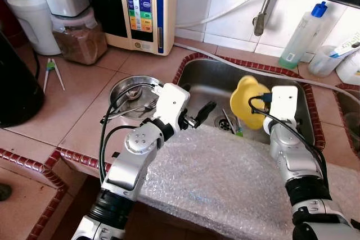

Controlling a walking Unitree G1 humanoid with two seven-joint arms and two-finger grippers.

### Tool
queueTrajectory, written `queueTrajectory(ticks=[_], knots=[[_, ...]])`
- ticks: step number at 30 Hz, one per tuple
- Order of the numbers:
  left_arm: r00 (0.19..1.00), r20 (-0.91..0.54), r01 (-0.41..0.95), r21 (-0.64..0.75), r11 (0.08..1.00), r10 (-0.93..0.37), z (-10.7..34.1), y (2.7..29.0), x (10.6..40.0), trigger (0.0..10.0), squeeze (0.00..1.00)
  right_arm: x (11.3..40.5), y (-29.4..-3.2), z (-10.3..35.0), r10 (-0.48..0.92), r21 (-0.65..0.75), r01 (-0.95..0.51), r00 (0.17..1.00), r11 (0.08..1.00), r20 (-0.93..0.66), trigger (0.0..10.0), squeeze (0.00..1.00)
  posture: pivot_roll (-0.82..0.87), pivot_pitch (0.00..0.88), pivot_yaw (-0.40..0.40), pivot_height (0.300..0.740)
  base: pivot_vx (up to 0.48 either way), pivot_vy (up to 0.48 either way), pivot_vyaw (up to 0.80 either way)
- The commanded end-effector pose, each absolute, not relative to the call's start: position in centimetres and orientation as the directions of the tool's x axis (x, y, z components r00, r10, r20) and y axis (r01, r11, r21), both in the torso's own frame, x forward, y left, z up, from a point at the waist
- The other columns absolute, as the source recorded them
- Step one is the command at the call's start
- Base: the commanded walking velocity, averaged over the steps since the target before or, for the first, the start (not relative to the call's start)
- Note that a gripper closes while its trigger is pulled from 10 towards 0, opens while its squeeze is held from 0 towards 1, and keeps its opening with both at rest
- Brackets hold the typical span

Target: Kitchen organization

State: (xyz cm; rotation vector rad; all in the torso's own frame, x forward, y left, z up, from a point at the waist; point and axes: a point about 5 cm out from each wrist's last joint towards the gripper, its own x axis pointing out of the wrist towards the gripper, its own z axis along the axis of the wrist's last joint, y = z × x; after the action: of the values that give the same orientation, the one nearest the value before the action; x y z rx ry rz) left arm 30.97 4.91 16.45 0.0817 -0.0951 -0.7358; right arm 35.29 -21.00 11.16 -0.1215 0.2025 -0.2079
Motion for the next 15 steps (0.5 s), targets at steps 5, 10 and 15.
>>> queueTrajectory(ticks=[5,10,15], knots=[[0.714,0.027,0.691,0.132,0.710,-0.700,16.2,4.6,30.5,10.0,1.00,35.1,-21.7,10.1,-0.223,-0.122,0.198,0.943,0.972,-0.246,10.0,1.00,0.01,0.092,-0.043,0.740,0.000,0.000,0.00],[0.718,0.029,0.689,0.121,0.715,-0.696,16.3,4.5,30.5,10.0,1.00,35.0,-21.9,9.4,-0.224,-0.130,0.195,0.936,0.972,-0.271,10.0,1.00,0.01,0.091,-0.043,0.740,0.000,0.000,0.00],[0.716,0.026,0.690,0.122,0.713,-0.698,16.2,4.4,30.4,10.0,1.00,34.8,-22.7,9.1,-0.226,-0.153,0.190,0.936,0.970,-0.271,10.0,1.00,0.01,0.092,-0.046,0.740,0.000,0.000,0.00]])
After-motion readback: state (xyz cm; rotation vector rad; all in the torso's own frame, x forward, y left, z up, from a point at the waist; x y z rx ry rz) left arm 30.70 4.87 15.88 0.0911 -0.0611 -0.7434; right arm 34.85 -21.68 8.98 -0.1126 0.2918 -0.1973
